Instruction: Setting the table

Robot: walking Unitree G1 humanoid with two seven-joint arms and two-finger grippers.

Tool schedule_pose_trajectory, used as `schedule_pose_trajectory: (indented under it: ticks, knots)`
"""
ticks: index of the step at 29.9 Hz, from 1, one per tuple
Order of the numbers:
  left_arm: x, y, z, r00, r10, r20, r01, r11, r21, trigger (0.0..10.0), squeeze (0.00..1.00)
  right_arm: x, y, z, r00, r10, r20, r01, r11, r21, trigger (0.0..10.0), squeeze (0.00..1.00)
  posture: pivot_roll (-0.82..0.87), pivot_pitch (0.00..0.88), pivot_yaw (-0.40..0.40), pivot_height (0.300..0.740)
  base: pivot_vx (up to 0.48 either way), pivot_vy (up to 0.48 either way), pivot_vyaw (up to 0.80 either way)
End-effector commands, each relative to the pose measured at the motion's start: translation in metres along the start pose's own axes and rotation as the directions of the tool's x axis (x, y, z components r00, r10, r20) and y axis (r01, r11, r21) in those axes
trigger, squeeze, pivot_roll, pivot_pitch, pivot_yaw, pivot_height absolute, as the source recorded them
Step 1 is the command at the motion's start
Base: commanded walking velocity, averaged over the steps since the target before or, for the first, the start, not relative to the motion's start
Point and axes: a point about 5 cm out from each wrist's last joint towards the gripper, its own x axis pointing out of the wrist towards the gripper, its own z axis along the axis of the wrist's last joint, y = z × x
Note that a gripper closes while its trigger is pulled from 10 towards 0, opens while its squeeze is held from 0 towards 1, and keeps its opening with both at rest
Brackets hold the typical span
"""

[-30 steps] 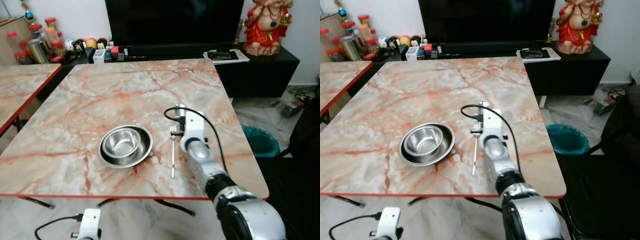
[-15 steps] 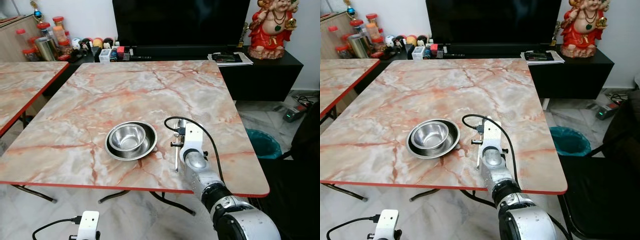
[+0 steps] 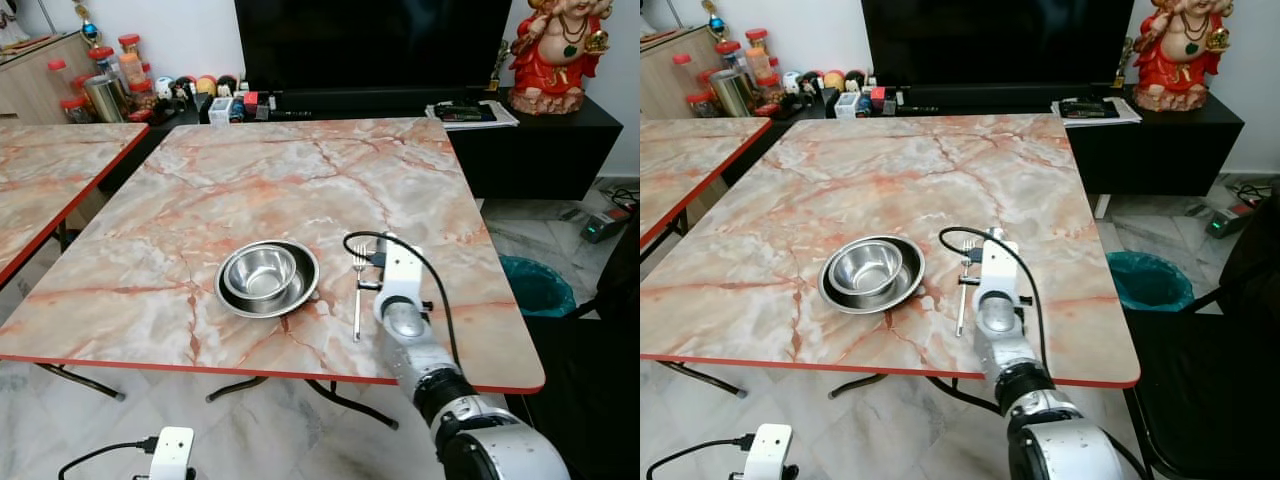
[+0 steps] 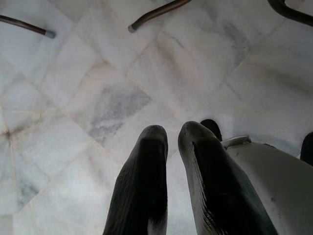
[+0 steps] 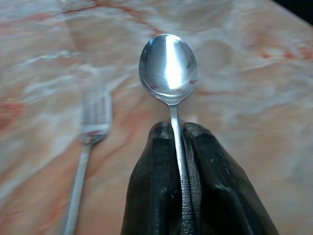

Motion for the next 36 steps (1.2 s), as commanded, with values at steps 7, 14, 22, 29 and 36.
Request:
schedule_pose_trajectory:
  ticks: [7, 14, 22, 29, 36]
  knots:
    - [0.001, -0.001, 0.006, 1.0, 0.001, 0.015, -0.001, 1.0, -0.007, 10.0, 0.0, 0.001, -0.006, 0.001, 1.0, -0.009, 0.01, 0.01, 0.999, -0.038, 10.0, 0.0, 0.0, 0.0, 0.056, 0.74, 0.0, 0.0, 0.0]
    - [0.001, -0.003, 0.004, 1.0, 0.002, 0.01, -0.002, 1.0, -0.018, 10.0, 0.0, 0.001, -0.01, -0.009, 0.999, -0.011, -0.042, 0.009, 0.998, -0.055, 10.0, 0.0, 0.0, 0.0, 0.049, 0.74, 0.0, 0.0, 0.0]
    - [0.001, -0.005, 0.003, 1.0, -0.003, 0.008, 0.003, 1.0, -0.026, 10.0, 0.0, 0.003, -0.011, -0.006, 0.999, -0.012, -0.047, 0.009, 0.997, -0.075, 10.0, 0.0, 0.01, 0.0, 0.041, 0.74, 0.0, 0.0, 0.0]
    - [0.001, -0.007, 0.003, 1.0, -0.006, 0.005, 0.006, 1.0, -0.03, 10.0, 0.0, 0.004, -0.015, -0.007, 0.998, -0.019, -0.059, 0.014, 0.996, -0.089, 10.0, 0.0, 0.01, 0.0, 0.038, 0.74, 0.0, 0.0, 0.0]
    - [0.001, -0.008, 0.002, 1.0, -0.006, 0.003, 0.006, 0.999, -0.032, 10.0, 0.0, 0.004, -0.018, -0.009, 0.997, -0.017, -0.071, 0.01, 0.995, -0.1, 10.0, 0.0, 0.01, 0.0, 0.033, 0.74, 0.0, 0.0, 0.0]
